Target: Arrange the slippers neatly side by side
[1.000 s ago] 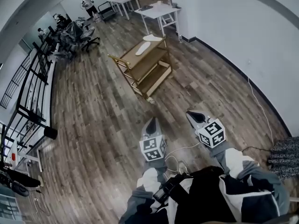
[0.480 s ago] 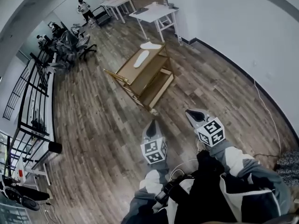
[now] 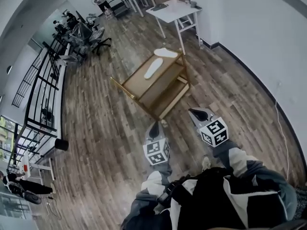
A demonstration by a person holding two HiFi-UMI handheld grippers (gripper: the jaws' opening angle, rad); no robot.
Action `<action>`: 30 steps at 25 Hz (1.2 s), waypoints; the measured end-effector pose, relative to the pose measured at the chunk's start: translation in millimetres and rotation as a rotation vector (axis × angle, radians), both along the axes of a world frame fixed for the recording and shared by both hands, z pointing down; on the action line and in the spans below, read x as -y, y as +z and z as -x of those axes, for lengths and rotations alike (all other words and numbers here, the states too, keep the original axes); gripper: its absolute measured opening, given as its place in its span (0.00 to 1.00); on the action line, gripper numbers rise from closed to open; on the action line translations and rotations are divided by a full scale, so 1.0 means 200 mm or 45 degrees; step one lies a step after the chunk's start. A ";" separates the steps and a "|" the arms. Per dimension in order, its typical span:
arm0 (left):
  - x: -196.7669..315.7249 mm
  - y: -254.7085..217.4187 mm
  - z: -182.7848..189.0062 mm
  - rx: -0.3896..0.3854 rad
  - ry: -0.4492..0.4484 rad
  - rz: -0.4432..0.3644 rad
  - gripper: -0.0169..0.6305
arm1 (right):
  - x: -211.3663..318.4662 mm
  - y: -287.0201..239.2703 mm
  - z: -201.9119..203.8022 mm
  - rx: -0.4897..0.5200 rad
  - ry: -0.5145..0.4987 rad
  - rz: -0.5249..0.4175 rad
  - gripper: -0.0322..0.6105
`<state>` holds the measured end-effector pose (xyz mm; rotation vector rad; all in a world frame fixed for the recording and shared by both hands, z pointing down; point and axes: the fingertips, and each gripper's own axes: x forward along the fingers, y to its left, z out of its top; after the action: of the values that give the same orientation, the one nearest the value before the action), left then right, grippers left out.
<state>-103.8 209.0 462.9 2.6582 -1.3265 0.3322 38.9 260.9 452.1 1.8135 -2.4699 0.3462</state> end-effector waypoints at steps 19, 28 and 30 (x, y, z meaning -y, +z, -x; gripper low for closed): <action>1.01 0.00 -0.35 -0.035 -0.086 -0.047 0.05 | 1.02 0.01 -0.38 -0.029 -0.059 -0.012 0.06; 1.82 0.03 -0.40 -0.077 -0.027 0.003 0.05 | 1.82 -0.01 -0.42 -0.059 -0.006 0.008 0.06; 1.97 0.03 -0.39 -0.077 -0.021 0.002 0.05 | 1.96 -0.01 -0.41 -0.049 -0.006 0.005 0.06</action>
<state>-25.6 -185.2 469.3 2.6323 -1.3289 0.2489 121.5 -131.1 450.6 1.7952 -2.4459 0.3124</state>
